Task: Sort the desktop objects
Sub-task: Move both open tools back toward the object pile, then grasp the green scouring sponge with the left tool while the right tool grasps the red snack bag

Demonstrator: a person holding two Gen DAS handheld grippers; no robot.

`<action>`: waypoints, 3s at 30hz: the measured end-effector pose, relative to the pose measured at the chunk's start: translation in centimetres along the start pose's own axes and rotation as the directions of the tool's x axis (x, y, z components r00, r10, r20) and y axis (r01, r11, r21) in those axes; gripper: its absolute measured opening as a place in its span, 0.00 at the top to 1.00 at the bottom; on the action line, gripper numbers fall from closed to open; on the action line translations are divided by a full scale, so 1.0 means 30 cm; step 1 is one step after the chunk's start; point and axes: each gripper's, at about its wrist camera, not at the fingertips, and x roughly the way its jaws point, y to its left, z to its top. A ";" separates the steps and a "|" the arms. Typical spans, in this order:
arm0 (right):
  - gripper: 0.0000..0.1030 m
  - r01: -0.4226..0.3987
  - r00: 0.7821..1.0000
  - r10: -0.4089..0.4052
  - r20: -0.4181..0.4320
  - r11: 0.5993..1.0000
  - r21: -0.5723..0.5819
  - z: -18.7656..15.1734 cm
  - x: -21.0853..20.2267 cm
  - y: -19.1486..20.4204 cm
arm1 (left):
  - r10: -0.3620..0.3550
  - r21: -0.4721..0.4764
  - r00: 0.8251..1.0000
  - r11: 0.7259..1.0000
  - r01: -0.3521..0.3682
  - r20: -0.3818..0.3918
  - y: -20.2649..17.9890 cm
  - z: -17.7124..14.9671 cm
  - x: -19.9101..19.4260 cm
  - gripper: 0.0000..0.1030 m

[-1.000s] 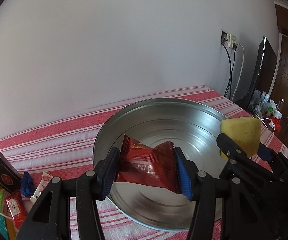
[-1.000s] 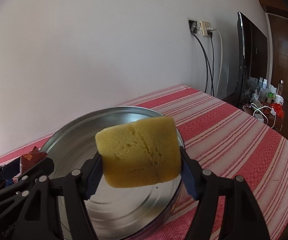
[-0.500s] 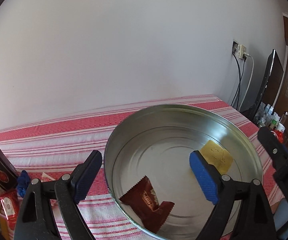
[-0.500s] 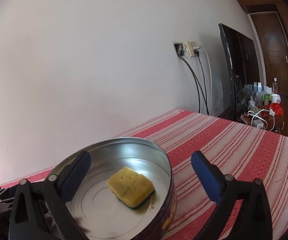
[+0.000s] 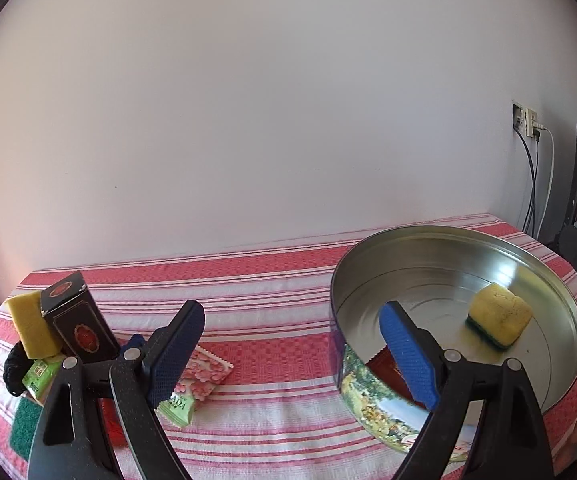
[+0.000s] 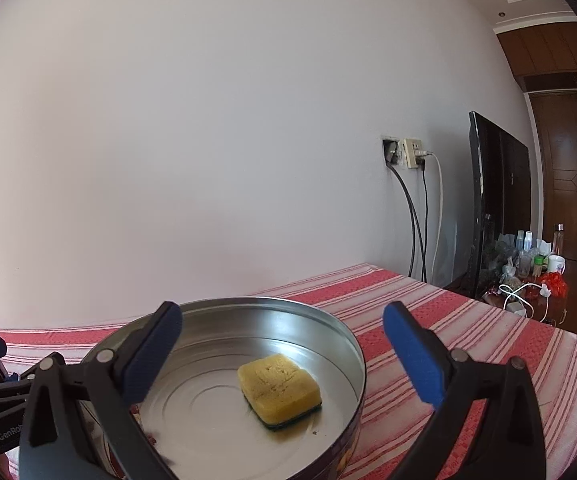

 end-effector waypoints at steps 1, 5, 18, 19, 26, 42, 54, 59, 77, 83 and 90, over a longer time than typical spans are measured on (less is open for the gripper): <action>0.01 -0.007 1.000 0.007 0.007 1.000 0.007 0.001 -0.005 -0.003 | 0.013 0.007 1.000 1.000 -0.013 0.015 0.006 -0.011 -0.015 0.11; 0.01 -0.036 0.999 0.034 0.032 0.998 0.042 -0.003 -0.031 -0.014 | 0.044 0.048 0.999 0.998 -0.046 0.032 0.036 -0.051 -0.048 0.11; 0.01 -0.119 0.993 0.121 -0.017 0.989 0.091 -0.044 -0.126 0.068 | 0.070 0.011 0.997 0.997 -0.070 -0.022 0.141 -0.102 -0.105 0.11; 0.01 -0.131 0.991 0.134 -0.021 0.986 0.105 -0.049 -0.134 0.073 | 0.070 0.009 0.997 0.998 -0.070 -0.038 0.157 -0.108 -0.109 0.11; 0.01 -0.227 0.969 0.238 -0.067 0.964 0.139 -0.090 -0.196 0.170 | 0.096 -0.093 0.988 0.990 -0.108 -0.124 0.339 -0.150 -0.158 0.11; 0.01 -0.439 0.872 0.458 -0.173 0.888 0.141 -0.170 -0.299 0.486 | 0.166 -0.204 0.934 0.950 -0.238 -0.316 0.712 -0.262 -0.208 0.11; 0.01 -0.541 0.758 0.539 -0.367 0.834 0.108 -0.221 -0.284 0.673 | 0.088 -0.238 0.877 0.945 -0.223 -0.473 0.799 -0.322 -0.120 0.11; 0.07 -0.562 0.703 0.548 -0.454 0.819 0.118 -0.221 -0.240 0.724 | 0.088 -0.222 0.878 0.951 -0.214 -0.470 0.812 -0.328 -0.131 0.20; 0.17 -0.602 0.577 0.463 -0.672 0.798 0.033 -0.324 -0.029 1.031 | 0.255 -0.316 0.924 0.885 -0.343 -0.286 0.984 -0.294 -0.281 0.45; 0.31 -0.590 0.588 0.387 -0.710 0.806 -0.049 -0.386 0.006 1.109 | 0.257 -0.335 0.916 0.872 -0.357 -0.309 1.029 -0.312 -0.275 0.45; 0.59 -0.603 0.590 0.403 -0.700 0.796 -0.050 -0.382 -0.024 1.076 | 0.275 -0.323 0.914 0.872 -0.367 -0.298 0.993 -0.315 -0.274 0.44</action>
